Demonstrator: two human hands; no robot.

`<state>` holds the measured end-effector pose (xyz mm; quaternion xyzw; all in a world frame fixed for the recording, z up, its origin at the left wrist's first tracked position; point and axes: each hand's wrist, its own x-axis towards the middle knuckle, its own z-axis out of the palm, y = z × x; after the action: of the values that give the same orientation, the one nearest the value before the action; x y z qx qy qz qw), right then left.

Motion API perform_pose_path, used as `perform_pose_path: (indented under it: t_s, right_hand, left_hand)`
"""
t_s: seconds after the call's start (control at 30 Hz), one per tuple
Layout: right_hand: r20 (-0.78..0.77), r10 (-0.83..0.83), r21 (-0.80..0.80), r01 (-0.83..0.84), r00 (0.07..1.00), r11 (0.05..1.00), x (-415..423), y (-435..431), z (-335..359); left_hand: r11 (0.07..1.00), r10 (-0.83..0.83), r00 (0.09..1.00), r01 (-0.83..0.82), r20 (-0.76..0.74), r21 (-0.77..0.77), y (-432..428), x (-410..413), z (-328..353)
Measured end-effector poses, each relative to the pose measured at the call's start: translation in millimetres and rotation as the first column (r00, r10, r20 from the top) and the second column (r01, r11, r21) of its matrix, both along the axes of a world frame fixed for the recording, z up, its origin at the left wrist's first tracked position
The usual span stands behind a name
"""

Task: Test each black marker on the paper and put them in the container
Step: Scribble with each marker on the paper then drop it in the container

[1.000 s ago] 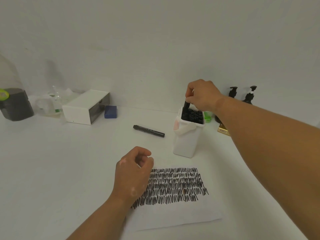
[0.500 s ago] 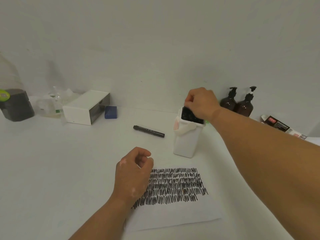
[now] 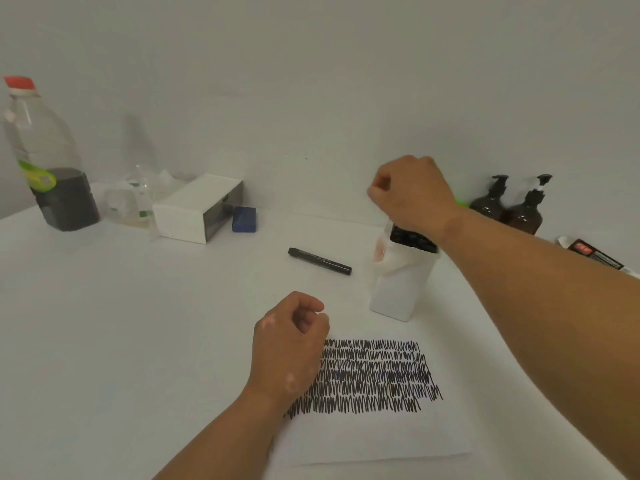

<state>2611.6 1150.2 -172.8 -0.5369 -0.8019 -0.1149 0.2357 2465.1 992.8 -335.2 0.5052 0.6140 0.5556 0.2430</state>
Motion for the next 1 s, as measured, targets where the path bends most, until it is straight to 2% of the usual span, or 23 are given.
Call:
perform_pose_path:
  t_s: [0.13,0.3,0.43,0.63,0.83,0.9,1.0]
  right_hand:
    - [0.171,0.133,-0.140,-0.109,0.976,0.984,-54,-6,-23]
    - [0.353,0.132,-0.359,0.004,0.926,0.933,-93,5,-82]
    - [0.349,0.058,-0.426,0.103,0.935,0.899,-90,13,-112]
    - [0.325,0.024,-0.395,0.113,0.945,0.912,-78,1,-118]
    - [0.103,0.030,-0.449,0.019,0.994,0.894,-57,-48,-100]
    - [-0.068,0.039,-0.448,-0.065,0.997,0.892,-35,-72,-92]
    - [-0.373,-0.006,-0.519,-0.203,0.928,0.830,7,-117,-85]
  left_hand:
    - [1.000,0.005,0.998,-0.006,0.068,0.002,0,-3,2]
    - [0.999,0.037,0.987,-0.036,0.158,-0.009,5,-6,4]
    - [0.999,0.051,0.981,-0.049,0.185,-0.016,8,-9,2]
    - [0.998,0.061,0.982,-0.056,0.177,-0.031,9,-9,2]
    - [0.998,0.063,0.976,-0.057,0.208,-0.032,6,-10,5]
    - [0.998,0.066,0.980,-0.062,0.189,-0.026,4,-9,6]
    - [0.998,0.067,0.991,-0.067,0.120,-0.003,1,-8,6]
